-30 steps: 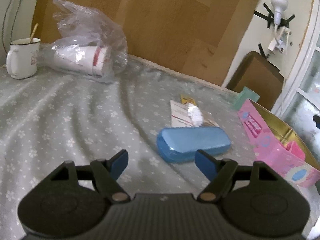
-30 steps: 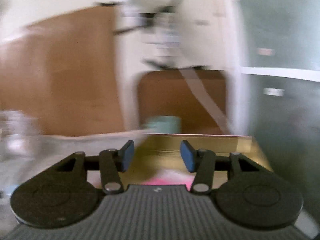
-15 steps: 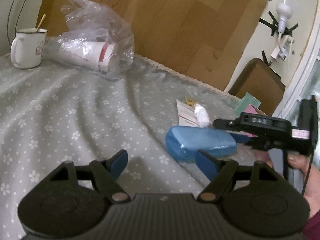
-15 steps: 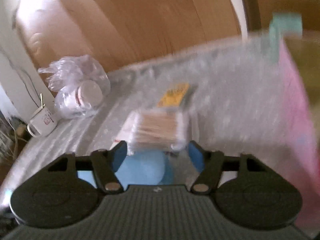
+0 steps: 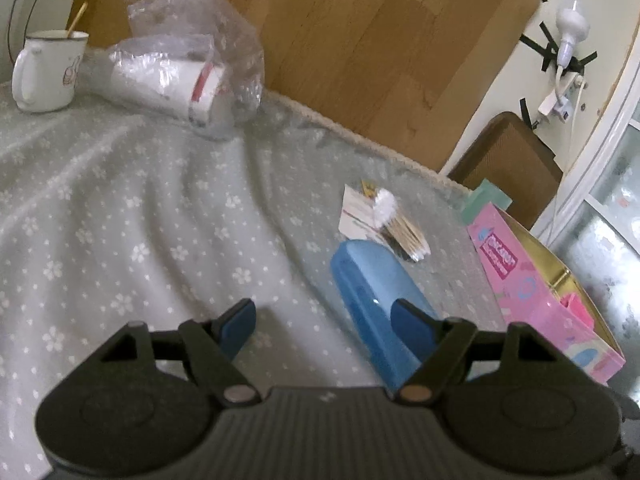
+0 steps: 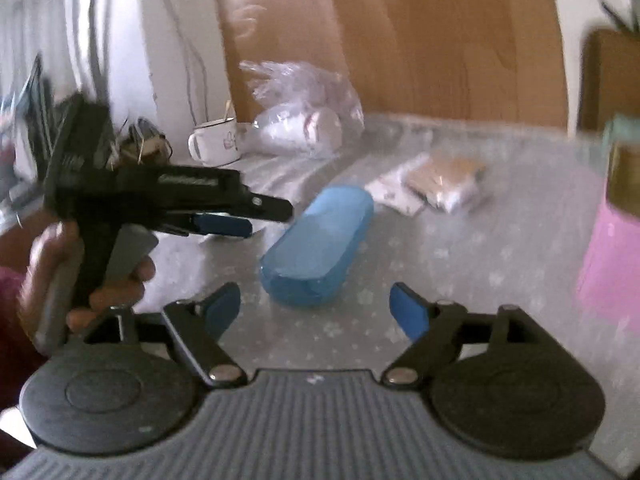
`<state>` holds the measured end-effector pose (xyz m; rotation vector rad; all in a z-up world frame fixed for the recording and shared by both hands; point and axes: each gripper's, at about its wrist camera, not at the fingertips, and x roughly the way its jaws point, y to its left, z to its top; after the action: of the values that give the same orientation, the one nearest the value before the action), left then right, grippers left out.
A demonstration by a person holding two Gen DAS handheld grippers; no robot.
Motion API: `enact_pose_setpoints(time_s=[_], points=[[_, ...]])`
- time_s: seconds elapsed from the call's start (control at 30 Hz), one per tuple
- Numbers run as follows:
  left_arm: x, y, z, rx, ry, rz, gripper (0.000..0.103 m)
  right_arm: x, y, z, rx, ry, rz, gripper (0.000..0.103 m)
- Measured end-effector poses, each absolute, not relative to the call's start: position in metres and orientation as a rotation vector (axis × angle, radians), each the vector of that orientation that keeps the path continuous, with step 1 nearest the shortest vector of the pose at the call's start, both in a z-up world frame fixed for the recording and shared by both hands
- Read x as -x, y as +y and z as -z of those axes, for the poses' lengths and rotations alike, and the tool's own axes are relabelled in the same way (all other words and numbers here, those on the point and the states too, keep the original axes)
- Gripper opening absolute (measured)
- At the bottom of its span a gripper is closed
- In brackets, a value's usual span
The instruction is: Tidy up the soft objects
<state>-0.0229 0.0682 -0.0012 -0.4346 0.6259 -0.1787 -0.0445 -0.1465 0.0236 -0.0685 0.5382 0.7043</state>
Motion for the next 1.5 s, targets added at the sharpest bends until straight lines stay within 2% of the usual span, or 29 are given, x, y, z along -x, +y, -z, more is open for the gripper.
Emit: enact_pose_setpoints(time_s=[0.13, 0.37, 0.4, 0.43, 0.53, 0.67, 1.0, 1.27, 1.5], points=[[0.031, 0.057, -0.007, 0.464, 0.632, 0.234, 0.077, 0.031, -0.131, -0.02, 0.116, 0.525, -0.683, 0.085], [0.016, 0.017, -0.024, 0.33, 0.676, 0.238, 0.077, -0.005, -0.119, -0.006, 0.081, 0.602, -0.653, 0.084], [0.009, 0.013, -0.019, 0.324, 0.71, 0.236, 0.077, -0.007, -0.119, -0.004, 0.067, 0.62, -0.665, 0.066], [0.003, 0.011, -0.013, 0.33, 0.751, 0.245, 0.076, -0.008, -0.121, -0.003, 0.055, 0.636, -0.679, 0.058], [0.007, 0.005, -0.007, 0.353, 0.754, 0.286, 0.072, 0.0, -0.13, -0.004, 0.049, 0.634, -0.678, 0.057], [0.018, -0.017, -0.012, 0.33, 0.757, 0.353, 0.071, 0.025, -0.148, -0.005, 0.061, 0.592, -0.634, 0.057], [0.013, -0.106, -0.071, 0.201, 0.621, 0.526, 0.071, 0.061, -0.21, -0.036, 0.056, 0.312, -0.415, 0.057], [-0.033, -0.195, -0.091, 0.101, 0.607, 0.644, 0.071, 0.039, -0.27, -0.047, 0.008, 0.244, -0.239, 0.057], [-0.08, -0.253, -0.079, -0.012, 0.646, 0.659, 0.073, -0.017, -0.3, -0.036, -0.008, 0.3, -0.103, 0.057]])
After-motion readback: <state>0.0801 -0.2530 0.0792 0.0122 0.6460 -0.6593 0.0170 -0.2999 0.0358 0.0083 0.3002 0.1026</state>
